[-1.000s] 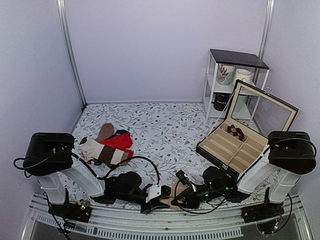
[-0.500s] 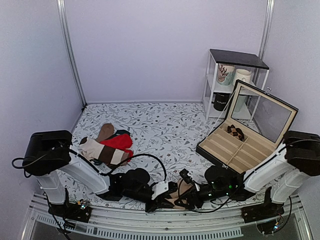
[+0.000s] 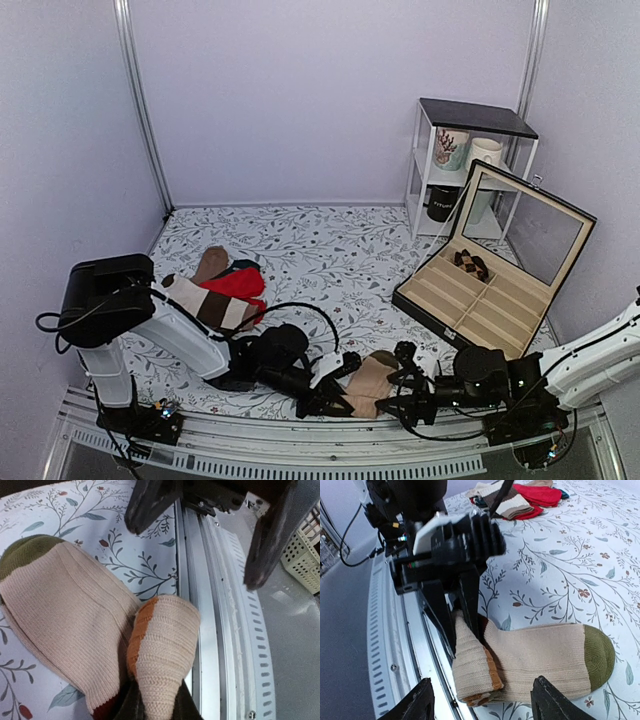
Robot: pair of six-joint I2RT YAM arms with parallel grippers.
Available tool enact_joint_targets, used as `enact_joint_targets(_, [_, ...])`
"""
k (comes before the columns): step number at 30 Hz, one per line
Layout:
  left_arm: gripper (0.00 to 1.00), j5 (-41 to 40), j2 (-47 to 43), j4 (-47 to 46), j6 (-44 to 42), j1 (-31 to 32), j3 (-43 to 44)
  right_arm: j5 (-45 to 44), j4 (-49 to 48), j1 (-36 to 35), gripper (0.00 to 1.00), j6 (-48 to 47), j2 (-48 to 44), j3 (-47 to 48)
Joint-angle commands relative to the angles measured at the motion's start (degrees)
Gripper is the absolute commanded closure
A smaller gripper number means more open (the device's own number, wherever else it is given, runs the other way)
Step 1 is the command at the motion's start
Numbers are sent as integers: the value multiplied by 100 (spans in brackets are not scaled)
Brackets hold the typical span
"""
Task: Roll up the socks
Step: Roll a pair of socks at the center of the board.
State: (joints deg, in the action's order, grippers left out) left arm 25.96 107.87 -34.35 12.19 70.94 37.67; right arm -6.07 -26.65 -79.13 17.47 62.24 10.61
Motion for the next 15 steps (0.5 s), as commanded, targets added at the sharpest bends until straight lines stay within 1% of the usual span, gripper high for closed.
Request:
enact_joint_targets(1, [100, 288, 426, 1705, 240, -96, -239, -582, -99, -356, 32, -528, 790, 318])
enact_joint_targets(6, [100, 364, 676, 1734, 239, -133, -199, -811, -278, -636, 32, -698, 1535, 730])
enact_joint_targets(15, [100, 441, 769, 1621, 218, -176, -216, -586, -411, -644, 32, -640, 1977, 771])
